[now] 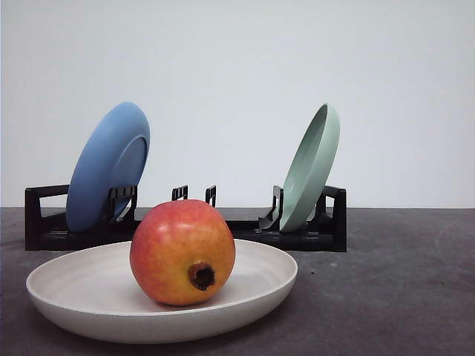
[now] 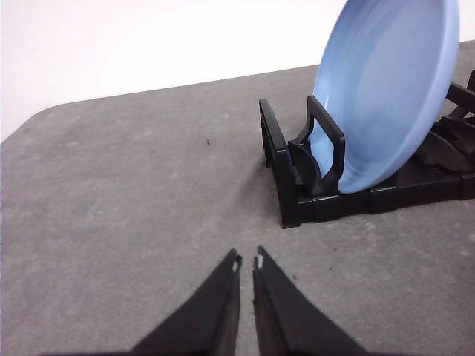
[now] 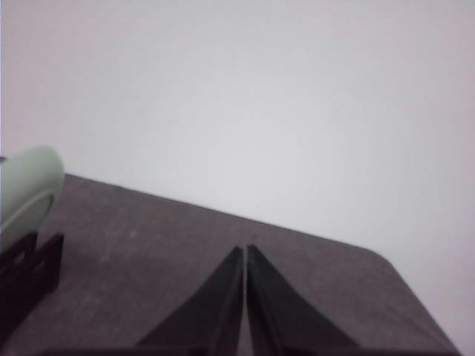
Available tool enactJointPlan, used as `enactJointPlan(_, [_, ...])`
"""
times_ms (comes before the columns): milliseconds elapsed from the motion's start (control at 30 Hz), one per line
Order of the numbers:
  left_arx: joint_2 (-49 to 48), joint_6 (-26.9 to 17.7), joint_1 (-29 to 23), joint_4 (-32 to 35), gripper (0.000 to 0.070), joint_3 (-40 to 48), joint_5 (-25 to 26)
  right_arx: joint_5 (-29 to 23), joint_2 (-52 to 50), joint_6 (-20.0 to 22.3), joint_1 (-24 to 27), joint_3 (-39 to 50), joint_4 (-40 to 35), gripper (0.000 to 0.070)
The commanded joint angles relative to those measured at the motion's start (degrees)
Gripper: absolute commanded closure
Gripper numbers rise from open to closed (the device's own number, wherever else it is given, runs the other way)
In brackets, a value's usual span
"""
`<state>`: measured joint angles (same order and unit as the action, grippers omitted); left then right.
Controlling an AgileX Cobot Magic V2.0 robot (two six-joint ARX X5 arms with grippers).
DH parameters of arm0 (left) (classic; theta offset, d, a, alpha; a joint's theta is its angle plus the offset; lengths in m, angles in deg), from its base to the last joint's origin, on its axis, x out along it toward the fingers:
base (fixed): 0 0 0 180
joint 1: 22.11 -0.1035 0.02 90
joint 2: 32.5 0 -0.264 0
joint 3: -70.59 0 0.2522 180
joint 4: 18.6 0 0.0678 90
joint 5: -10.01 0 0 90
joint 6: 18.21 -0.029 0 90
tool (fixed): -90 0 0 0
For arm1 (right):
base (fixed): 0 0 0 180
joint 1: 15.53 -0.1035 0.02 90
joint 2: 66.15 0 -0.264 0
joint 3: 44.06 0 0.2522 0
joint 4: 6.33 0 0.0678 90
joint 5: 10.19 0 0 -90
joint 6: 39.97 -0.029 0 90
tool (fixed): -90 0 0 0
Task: Place pomegranate in white plate
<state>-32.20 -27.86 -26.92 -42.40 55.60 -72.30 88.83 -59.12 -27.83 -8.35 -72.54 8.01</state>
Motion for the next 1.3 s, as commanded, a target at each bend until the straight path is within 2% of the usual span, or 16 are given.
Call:
enactJointPlan(0, [-0.1,0.1,-0.2,-0.3,0.0689,0.5,0.1,0.0,-1.6,-0.6,0.1,1.6,-0.9,0.07])
enactJointPlan(533, [-0.1,0.1,-0.2,-0.3,0.0689,0.5,0.1,-2.0,-6.8,-7.7,-2.4,14.1,-0.3,0.07])
enactJointPlan(833, [-0.1,0.1,-0.2,-0.3,0.0689,0.5,0.1,-1.3,-6.8,-7.2,-4.5,14.1,9.7,0.07])
enactJointPlan(1267, [-0.1,0.1,-0.2,-0.3,0.0689,0.5,0.1,-1.6,-6.8,-7.1,-4.5,14.1,8.3,0.07])
